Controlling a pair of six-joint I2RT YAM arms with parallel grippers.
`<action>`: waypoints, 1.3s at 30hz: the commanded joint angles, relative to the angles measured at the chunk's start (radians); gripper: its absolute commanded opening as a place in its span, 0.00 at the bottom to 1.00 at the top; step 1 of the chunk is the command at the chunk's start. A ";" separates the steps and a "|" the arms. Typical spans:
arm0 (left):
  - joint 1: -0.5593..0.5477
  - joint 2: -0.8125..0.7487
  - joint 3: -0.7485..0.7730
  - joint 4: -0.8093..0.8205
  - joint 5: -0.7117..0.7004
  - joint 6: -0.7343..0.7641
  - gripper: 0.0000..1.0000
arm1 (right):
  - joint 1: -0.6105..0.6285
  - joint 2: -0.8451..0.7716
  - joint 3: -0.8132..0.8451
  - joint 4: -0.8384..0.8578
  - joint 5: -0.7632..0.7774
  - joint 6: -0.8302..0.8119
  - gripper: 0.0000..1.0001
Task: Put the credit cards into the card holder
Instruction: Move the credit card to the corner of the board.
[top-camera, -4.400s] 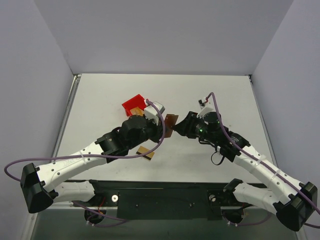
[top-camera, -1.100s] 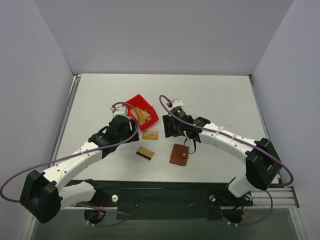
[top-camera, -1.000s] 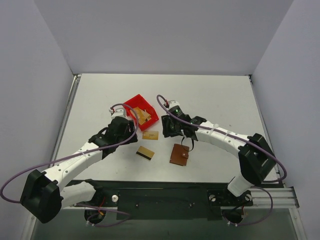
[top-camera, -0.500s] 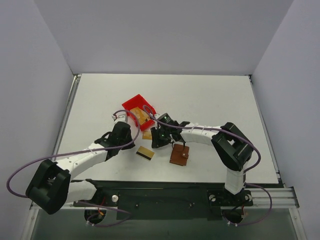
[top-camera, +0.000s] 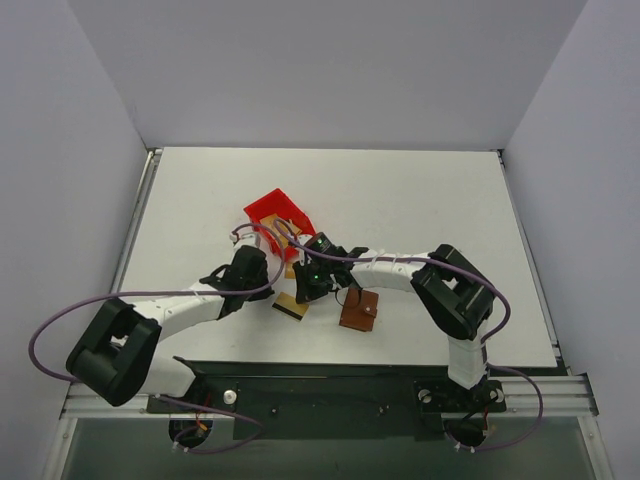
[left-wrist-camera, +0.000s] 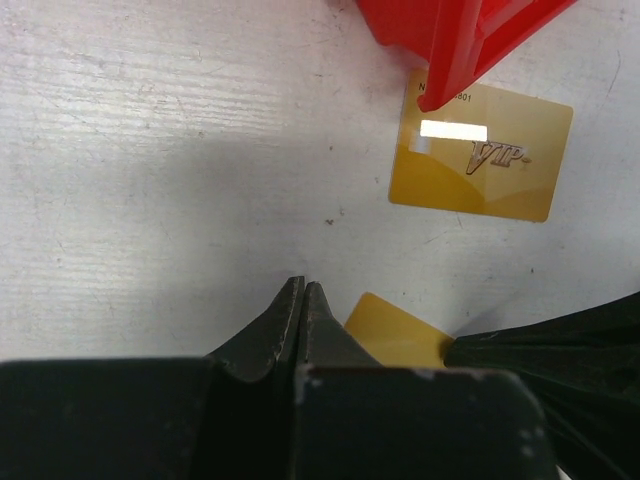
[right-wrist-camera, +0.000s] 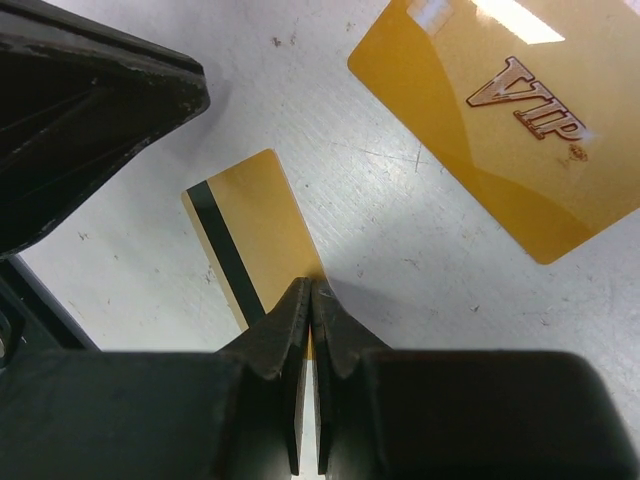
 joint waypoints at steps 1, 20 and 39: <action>0.004 0.032 0.013 0.082 -0.007 -0.018 0.00 | 0.006 0.001 0.008 -0.013 0.045 -0.020 0.00; -0.071 0.032 -0.081 0.096 0.059 -0.093 0.00 | 0.040 -0.023 -0.069 0.004 -0.038 0.007 0.00; -0.131 -0.037 -0.089 0.018 -0.013 -0.130 0.00 | -0.014 -0.152 -0.127 0.147 -0.056 0.076 0.00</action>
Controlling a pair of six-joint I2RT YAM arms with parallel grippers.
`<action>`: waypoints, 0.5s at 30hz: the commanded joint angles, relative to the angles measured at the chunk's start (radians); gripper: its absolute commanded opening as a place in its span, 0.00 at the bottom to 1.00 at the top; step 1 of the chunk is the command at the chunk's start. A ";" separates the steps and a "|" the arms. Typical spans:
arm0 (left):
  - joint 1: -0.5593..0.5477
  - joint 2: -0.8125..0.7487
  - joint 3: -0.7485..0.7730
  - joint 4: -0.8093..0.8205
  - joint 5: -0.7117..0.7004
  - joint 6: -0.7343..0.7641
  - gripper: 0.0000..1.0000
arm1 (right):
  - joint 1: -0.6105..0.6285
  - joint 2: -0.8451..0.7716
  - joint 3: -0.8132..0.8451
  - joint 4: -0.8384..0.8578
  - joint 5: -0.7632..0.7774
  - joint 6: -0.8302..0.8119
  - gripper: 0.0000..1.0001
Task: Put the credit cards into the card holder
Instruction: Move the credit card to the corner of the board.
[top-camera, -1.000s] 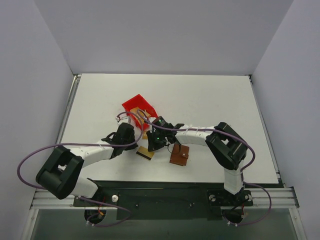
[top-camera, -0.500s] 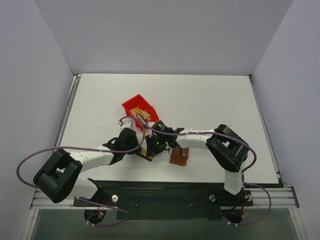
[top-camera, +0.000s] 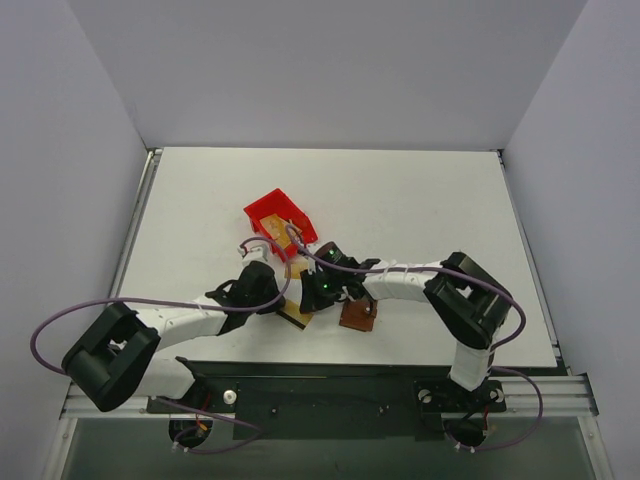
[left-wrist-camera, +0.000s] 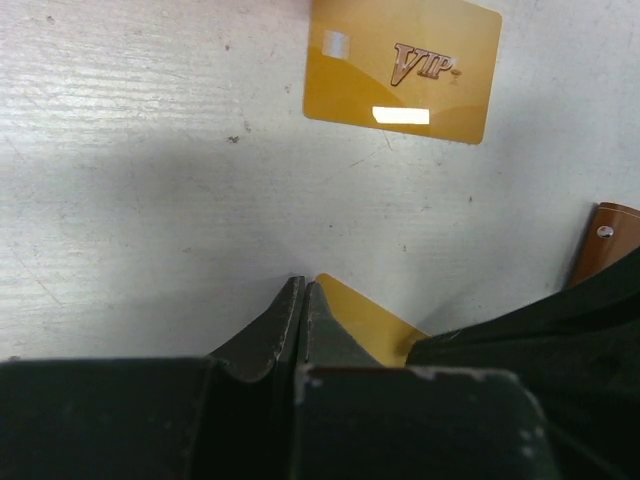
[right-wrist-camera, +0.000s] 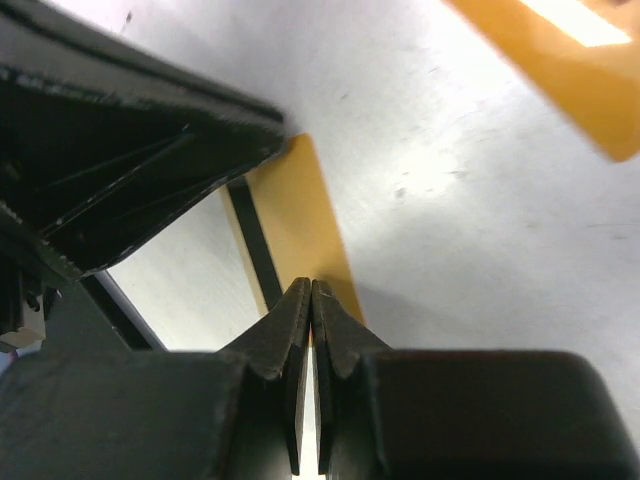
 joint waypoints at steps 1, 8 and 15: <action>-0.001 -0.028 0.014 -0.125 -0.043 0.008 0.00 | -0.046 -0.045 0.052 0.020 -0.001 0.000 0.00; 0.013 -0.068 0.027 -0.162 -0.056 0.017 0.00 | -0.059 -0.003 0.084 -0.011 0.006 -0.008 0.00; 0.008 -0.045 -0.015 -0.101 -0.014 0.002 0.00 | -0.056 0.038 0.069 -0.016 -0.001 -0.018 0.00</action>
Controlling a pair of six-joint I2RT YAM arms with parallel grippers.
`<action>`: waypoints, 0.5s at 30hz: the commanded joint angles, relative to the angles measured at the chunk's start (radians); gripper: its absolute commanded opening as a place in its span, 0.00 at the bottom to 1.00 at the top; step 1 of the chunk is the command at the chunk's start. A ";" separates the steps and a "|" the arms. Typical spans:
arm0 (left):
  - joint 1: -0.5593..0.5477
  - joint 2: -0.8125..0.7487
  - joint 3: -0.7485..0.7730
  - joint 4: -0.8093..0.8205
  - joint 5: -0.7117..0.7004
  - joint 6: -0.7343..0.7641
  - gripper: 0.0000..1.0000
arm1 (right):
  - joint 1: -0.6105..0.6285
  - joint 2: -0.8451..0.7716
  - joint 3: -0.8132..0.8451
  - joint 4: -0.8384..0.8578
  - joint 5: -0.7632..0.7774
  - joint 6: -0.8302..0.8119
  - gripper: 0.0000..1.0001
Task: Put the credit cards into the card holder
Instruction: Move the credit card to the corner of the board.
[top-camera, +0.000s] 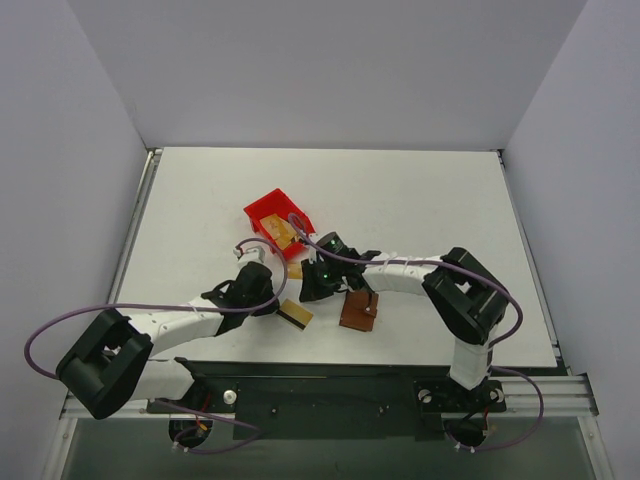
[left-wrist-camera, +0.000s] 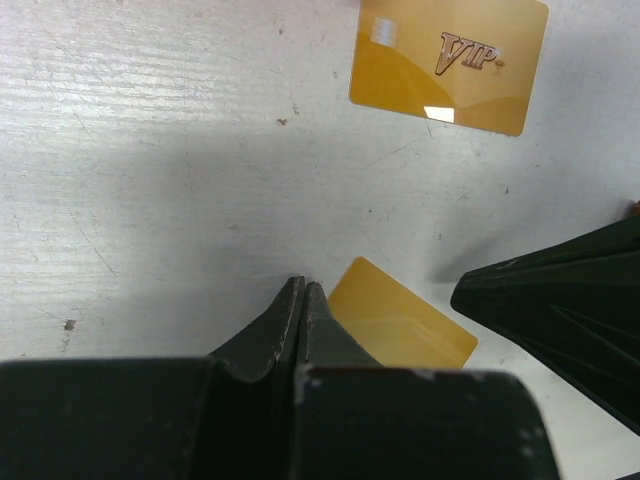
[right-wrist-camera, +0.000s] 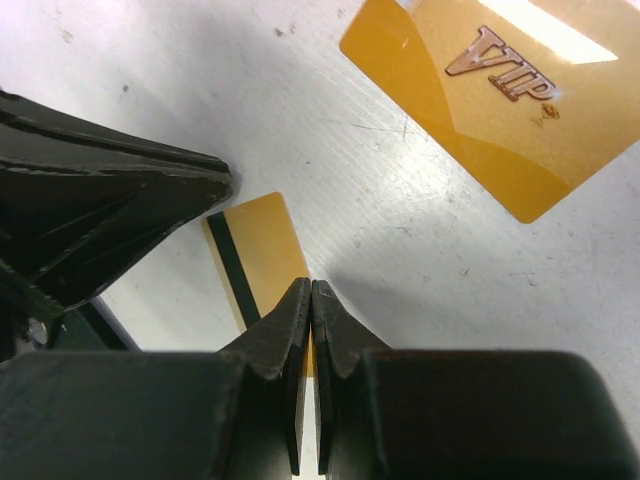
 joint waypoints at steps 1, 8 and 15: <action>-0.002 0.009 -0.020 0.010 0.024 -0.004 0.00 | 0.004 0.026 0.007 -0.010 -0.002 -0.015 0.00; -0.008 0.020 -0.019 0.044 0.049 0.008 0.00 | 0.018 0.049 -0.002 -0.035 0.014 -0.034 0.00; -0.031 0.010 -0.033 0.044 0.062 0.002 0.00 | 0.039 0.038 -0.054 -0.013 0.003 -0.015 0.00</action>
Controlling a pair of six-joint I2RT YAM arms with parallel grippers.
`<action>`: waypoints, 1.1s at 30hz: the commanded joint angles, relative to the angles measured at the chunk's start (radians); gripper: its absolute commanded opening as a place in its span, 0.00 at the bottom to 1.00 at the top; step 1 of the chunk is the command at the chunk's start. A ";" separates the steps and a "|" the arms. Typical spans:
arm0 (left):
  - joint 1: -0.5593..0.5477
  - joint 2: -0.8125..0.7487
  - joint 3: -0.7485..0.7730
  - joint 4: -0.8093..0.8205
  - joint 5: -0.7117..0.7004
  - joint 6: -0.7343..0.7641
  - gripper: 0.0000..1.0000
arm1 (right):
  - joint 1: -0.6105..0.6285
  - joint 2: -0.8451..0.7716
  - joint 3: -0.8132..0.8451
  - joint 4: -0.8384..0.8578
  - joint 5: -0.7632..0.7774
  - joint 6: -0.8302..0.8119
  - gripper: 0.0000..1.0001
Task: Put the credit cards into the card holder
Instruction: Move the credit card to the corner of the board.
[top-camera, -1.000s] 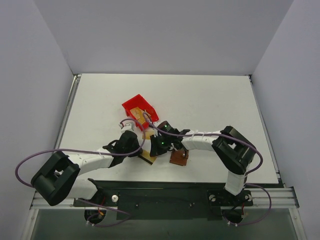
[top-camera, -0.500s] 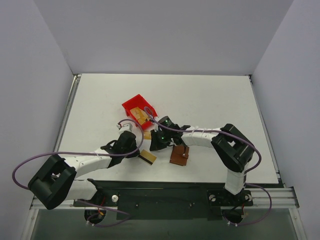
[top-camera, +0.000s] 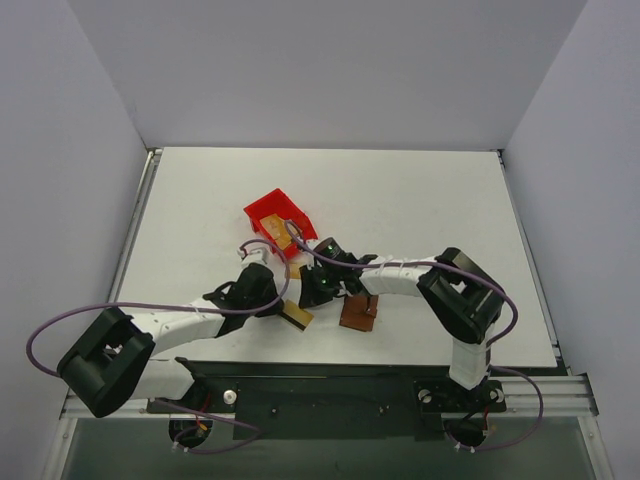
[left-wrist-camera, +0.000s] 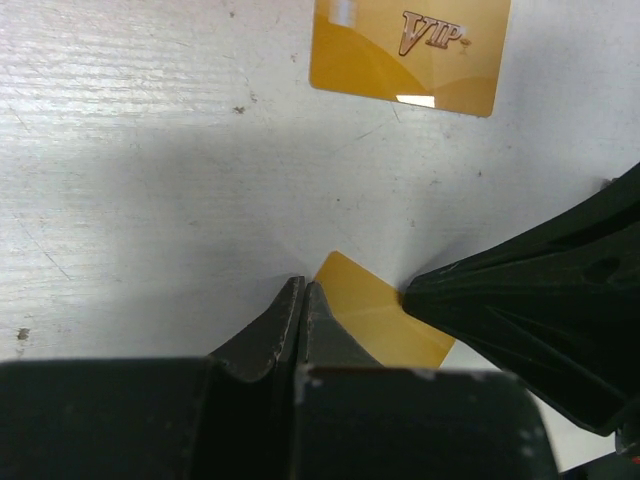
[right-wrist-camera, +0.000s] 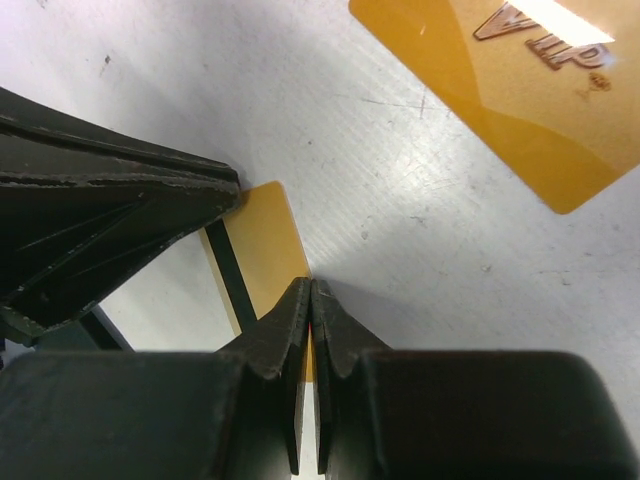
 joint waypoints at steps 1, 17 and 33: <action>-0.024 -0.001 -0.026 0.000 0.025 -0.004 0.00 | 0.016 0.005 -0.052 0.001 -0.004 0.001 0.00; -0.119 -0.060 -0.074 -0.018 -0.009 -0.075 0.00 | 0.050 -0.059 -0.193 0.082 -0.012 0.064 0.00; -0.196 -0.175 -0.132 -0.127 -0.049 -0.139 0.00 | 0.129 -0.088 -0.260 0.125 0.022 0.119 0.00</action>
